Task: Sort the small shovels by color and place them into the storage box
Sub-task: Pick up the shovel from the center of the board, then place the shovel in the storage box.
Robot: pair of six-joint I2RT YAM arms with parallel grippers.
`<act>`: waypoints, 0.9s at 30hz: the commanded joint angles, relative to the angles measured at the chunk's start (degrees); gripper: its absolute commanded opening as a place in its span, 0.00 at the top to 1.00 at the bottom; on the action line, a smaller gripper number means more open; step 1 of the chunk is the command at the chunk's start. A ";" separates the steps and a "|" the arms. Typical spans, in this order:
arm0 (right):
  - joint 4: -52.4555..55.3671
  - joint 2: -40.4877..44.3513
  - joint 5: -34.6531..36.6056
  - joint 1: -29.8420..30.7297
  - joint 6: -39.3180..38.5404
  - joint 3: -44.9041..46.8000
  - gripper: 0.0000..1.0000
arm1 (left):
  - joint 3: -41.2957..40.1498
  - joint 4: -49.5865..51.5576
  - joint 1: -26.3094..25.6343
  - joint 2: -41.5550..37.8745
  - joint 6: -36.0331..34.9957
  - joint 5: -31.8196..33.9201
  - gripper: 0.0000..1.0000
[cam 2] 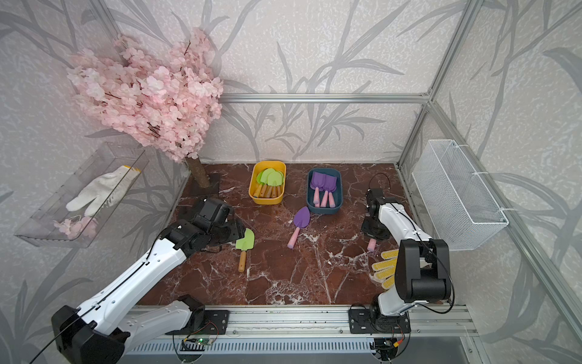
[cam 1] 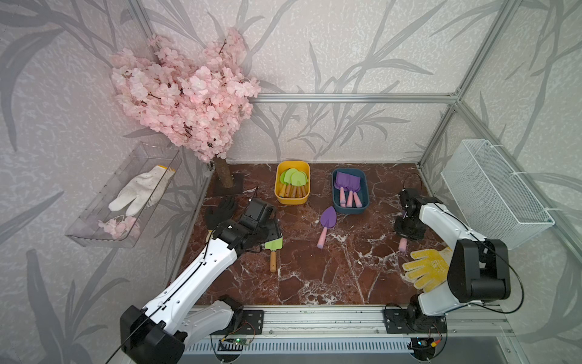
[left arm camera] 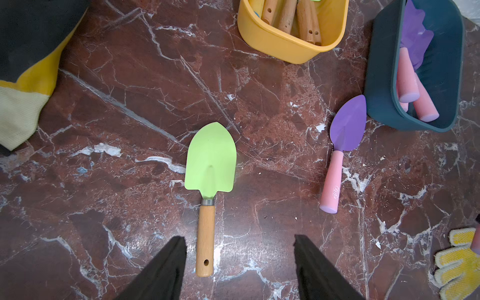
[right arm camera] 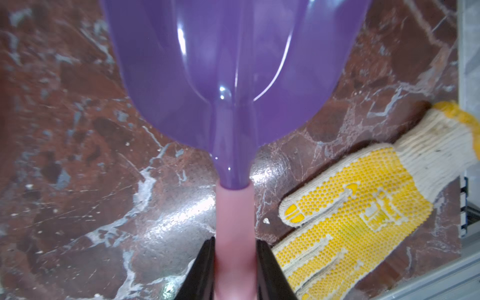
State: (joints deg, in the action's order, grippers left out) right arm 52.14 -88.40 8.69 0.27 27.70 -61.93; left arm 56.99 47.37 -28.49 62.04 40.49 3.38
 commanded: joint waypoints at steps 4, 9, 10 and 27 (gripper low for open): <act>4.76 1.22 -0.18 1.89 -1.82 -8.07 0.83 | 2.68 2.53 -0.09 0.09 -0.59 1.06 0.31; 9.52 -2.98 -1.11 4.33 -4.35 -18.86 0.83 | 3.38 3.49 -0.25 0.43 -0.48 1.02 0.31; 10.38 -4.04 -1.34 5.17 -4.69 -21.47 0.83 | 3.68 3.74 -0.25 0.56 -0.50 1.03 0.31; 23.62 -34.17 -7.17 16.05 -1.19 -64.20 0.82 | 6.79 8.69 -0.31 1.04 -1.20 1.27 0.31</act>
State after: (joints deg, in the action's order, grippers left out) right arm 72.64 -119.72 2.61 15.70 24.51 -122.85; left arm 61.84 54.26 -28.62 63.11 40.01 3.66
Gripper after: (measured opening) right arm 0.261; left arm 0.691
